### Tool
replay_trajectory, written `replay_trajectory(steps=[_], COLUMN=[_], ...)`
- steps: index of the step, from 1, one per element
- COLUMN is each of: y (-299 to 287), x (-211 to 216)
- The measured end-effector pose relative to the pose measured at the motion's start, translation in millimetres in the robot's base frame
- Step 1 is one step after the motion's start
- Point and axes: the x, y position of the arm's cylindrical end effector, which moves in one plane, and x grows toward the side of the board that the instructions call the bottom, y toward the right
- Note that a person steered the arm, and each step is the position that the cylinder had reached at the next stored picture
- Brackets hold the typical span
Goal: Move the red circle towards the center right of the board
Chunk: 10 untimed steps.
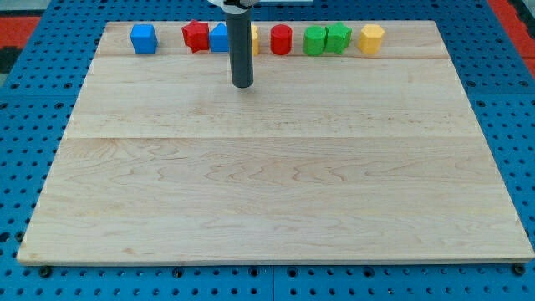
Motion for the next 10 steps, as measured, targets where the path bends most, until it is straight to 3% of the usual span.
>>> replay_trajectory(steps=[7, 10], y=[2, 111], x=[18, 29])
